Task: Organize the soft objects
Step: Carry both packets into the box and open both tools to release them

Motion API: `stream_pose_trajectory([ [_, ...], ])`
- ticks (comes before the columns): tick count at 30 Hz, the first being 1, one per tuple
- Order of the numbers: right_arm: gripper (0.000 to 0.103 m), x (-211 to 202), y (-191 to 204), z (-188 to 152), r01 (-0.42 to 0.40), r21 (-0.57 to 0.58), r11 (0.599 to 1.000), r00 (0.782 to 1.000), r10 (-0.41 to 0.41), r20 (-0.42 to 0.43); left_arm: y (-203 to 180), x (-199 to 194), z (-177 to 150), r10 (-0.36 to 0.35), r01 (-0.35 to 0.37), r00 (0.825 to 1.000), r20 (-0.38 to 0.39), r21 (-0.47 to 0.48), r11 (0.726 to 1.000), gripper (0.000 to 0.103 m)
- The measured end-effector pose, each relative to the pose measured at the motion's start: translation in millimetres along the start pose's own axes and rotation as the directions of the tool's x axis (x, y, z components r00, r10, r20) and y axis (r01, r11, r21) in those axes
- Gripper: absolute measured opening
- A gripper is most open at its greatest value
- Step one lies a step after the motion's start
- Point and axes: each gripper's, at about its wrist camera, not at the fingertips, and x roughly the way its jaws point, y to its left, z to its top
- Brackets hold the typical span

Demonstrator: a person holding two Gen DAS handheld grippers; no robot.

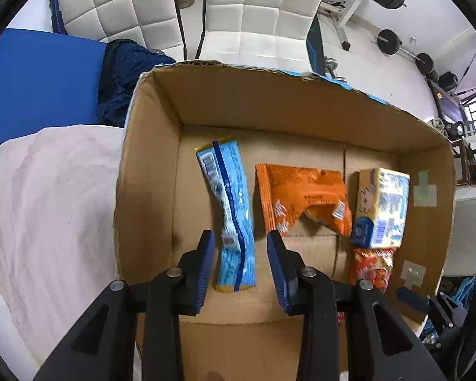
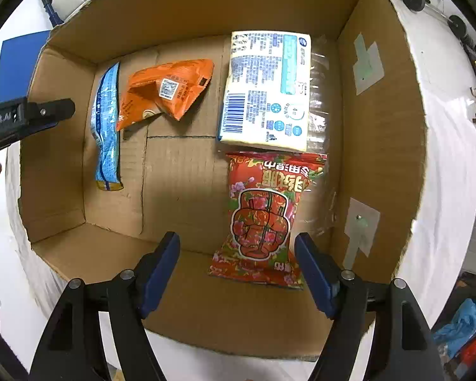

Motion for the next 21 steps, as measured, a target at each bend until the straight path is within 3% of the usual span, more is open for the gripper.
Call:
stream_pose_trajectory([
  [8,0.077,-28,1,-16,0.016,0.024,1.0,0.998,-0.018,0.055,-8,-44,-34,-0.019,0.017,0.995,0.094,0.022,1.0,0.047],
  [12,0.077,-47,7,-25,0.016,0.023,1.0,0.995,-0.018,0.095,-14,-67,-52,-0.031,0.026,0.989,0.147,0.036,0.999,0.062],
  [16,0.077,-69,13,-35,0.023,0.012,1.0,0.99,-0.024,0.14,-18,-87,-68,-0.033,0.025,0.981,0.193,0.042,0.999,0.089],
  [21,0.087,-97,18,-55,0.017,0.019,1.0,0.977,-0.021,0.21,-21,-108,-87,-0.031,0.019,0.971,0.237,0.05,0.999,0.093],
])
